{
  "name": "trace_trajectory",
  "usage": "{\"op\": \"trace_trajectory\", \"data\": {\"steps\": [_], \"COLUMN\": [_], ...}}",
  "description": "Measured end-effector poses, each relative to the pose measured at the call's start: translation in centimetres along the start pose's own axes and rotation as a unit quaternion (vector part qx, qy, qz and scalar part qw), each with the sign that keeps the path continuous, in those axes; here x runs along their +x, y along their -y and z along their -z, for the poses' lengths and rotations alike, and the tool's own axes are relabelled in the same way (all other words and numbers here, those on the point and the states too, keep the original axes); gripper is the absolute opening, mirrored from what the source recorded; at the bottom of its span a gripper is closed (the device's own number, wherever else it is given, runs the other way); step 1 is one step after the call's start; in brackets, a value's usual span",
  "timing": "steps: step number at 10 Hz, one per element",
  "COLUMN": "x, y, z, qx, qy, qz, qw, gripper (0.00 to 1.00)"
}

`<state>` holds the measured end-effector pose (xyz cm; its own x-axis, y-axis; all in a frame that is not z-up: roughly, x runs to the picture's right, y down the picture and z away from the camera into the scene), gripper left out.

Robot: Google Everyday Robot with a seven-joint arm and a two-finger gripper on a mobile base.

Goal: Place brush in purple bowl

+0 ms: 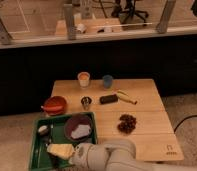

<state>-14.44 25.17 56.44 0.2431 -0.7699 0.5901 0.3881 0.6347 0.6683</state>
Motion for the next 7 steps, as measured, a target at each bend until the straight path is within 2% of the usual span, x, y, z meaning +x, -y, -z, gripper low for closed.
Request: {"op": "trace_trajectory", "data": {"steps": [1, 2, 3, 4, 5, 7], "x": [-0.3, -0.5, -0.7, -0.7, -0.6, 0.1], "y": [0.3, 0.4, 0.5, 0.5, 0.6, 0.6], "z": [0.3, 0.5, 0.2, -0.2, -1.0, -3.0], "qx": [0.03, 0.045, 0.043, 0.021, -0.012, -0.047], "qy": [-0.011, -0.017, -0.009, 0.002, 0.012, 0.028], "qz": [0.003, 0.004, 0.011, 0.026, 0.039, 0.055], "qw": [0.9995, 0.9988, 0.999, 0.9995, 0.9991, 0.997], "gripper": [0.8, 0.8, 0.8, 0.8, 0.8, 0.8]}}
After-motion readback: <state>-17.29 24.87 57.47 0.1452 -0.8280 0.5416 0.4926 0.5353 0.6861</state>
